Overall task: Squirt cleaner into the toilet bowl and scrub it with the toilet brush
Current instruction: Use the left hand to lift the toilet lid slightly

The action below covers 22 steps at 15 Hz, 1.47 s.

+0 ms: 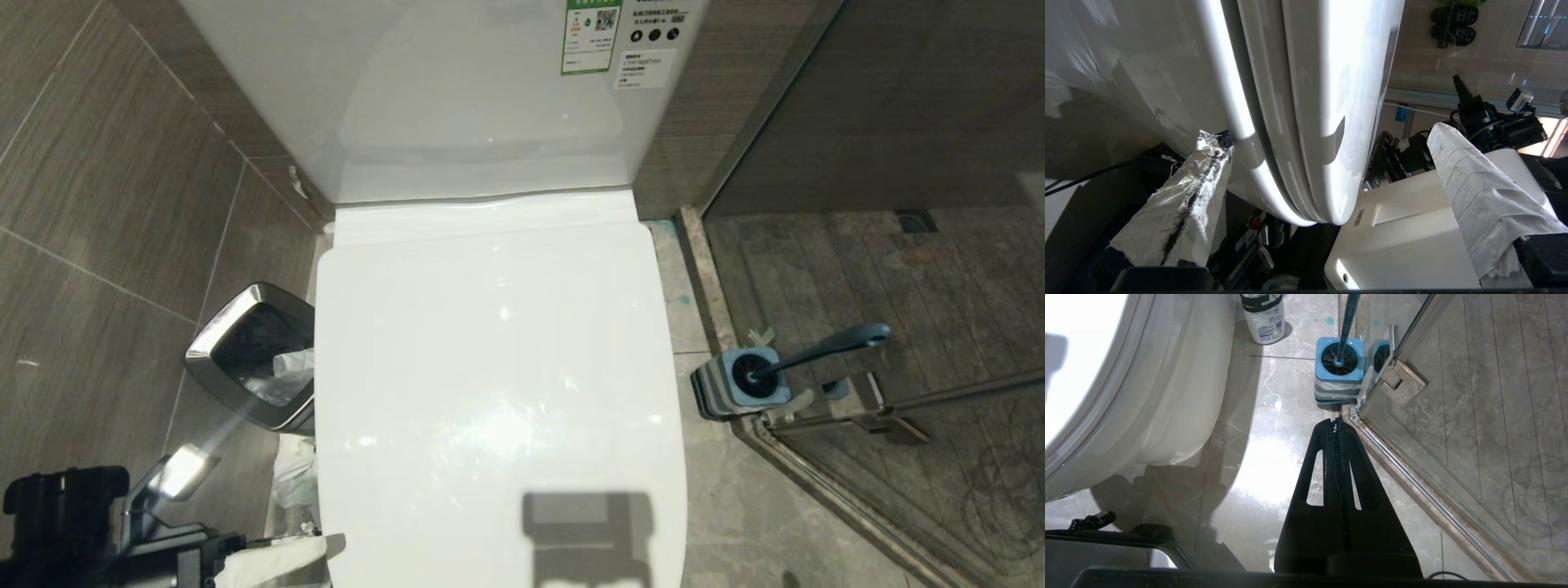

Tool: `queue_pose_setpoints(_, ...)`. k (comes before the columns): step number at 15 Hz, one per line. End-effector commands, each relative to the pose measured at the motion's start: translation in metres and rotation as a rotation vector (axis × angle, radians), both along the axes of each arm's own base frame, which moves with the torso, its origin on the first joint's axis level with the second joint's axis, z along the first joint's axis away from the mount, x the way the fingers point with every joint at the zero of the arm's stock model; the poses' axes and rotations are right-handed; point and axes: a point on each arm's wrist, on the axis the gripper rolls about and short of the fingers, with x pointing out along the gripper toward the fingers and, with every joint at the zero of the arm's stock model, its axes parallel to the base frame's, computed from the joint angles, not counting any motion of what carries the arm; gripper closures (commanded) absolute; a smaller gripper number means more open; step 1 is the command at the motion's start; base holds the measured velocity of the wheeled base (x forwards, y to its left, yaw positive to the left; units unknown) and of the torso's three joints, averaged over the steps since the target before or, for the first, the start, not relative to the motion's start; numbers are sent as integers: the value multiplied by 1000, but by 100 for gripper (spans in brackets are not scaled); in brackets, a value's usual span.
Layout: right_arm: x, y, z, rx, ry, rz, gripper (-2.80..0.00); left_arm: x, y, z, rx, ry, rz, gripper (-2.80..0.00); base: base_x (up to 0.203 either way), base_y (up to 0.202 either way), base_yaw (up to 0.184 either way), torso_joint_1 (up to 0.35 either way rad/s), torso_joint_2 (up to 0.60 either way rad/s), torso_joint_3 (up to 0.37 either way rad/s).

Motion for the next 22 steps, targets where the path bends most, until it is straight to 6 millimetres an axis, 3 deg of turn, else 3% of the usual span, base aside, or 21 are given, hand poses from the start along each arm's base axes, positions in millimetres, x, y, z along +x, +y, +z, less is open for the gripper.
queue_pose_setpoints(1, 0, 0, 0, -1, 1, 2, 0, -1, -2, -1, -4, -3, -15, -280, 0, 0, 0, 0, 0, 0)
queue_pose_setpoints(13, 0, 0, 0, -1, 1, 2, 0, 8, 6, 3, -5, -29, 12, -280, 0, 0, 0, 0, 0, 0)
queue_pose_setpoints(22, 0, 0, 0, -1, 1, 0, 0, -1, 2, 11, -4, -57, 1, -280, 0, 0, 0, 0, 0, 0)
